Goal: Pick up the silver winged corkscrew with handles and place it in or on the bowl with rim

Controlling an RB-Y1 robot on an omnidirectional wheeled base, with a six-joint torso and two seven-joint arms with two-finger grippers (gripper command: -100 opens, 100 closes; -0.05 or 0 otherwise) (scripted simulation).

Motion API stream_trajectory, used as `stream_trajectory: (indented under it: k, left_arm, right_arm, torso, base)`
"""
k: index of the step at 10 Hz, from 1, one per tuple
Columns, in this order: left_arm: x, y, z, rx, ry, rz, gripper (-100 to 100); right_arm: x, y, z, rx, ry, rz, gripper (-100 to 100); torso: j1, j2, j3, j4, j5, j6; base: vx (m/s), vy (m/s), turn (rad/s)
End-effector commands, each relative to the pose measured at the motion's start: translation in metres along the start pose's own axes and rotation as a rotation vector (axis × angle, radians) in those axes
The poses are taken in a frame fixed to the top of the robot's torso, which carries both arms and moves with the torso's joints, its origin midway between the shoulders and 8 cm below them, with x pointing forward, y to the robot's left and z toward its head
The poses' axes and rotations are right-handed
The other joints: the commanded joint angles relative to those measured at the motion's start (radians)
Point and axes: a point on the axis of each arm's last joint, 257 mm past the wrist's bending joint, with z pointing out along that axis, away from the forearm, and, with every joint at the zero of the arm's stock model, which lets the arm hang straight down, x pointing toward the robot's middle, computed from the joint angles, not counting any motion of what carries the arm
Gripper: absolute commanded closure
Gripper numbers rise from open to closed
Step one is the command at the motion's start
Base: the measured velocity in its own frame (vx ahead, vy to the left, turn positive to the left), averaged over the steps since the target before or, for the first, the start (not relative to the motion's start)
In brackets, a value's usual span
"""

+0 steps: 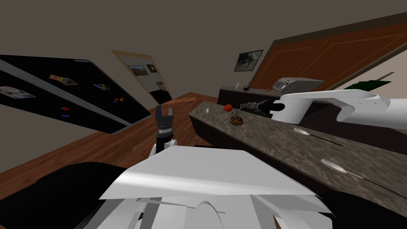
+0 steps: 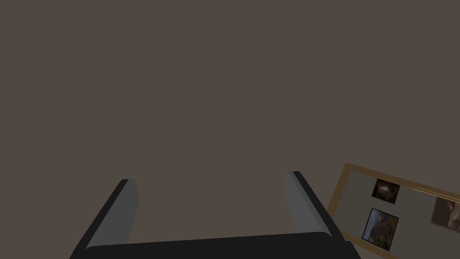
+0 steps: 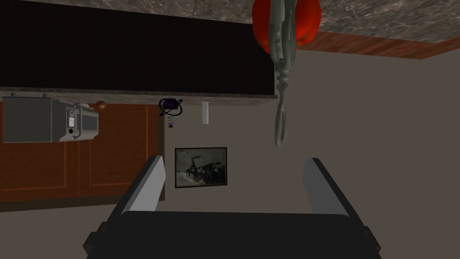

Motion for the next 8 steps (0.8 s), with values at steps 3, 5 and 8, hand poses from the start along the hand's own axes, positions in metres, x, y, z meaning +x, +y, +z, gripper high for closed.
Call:
stream_trajectory:
  k: [3,5,8]
  left_arm:
    - [0.0000,0.0000,0.0000,0.000,0.000,0.000,0]
    - [0.0000,0.0000,0.0000,0.000,0.000,0.000,0]
    - [0.0000,0.0000,0.0000,0.000,0.000,0.000,0]
  right_arm:
    - [-0.0109,0.0148,-0.0026,-0.010,0.004,-0.003,-100]
    - [-0.0116,0.0152,-0.0026,-0.010,0.004,-0.004,0]
    - [-0.0116,0.0152,-0.0026,-0.010,0.004,-0.004,0]
  torso:
    - [0.000,0.000,0.000,0.000,0.000,0.000]
    - [0.002,-0.001,-0.001,0.000,0.000,0.000]
    - [0.003,-0.001,-0.001,0.000,0.001,0.000]
  base:
    - [-0.020,-0.038,-0.025]
    - [0.000,0.000,0.000]
    - [0.000,0.000,0.000]
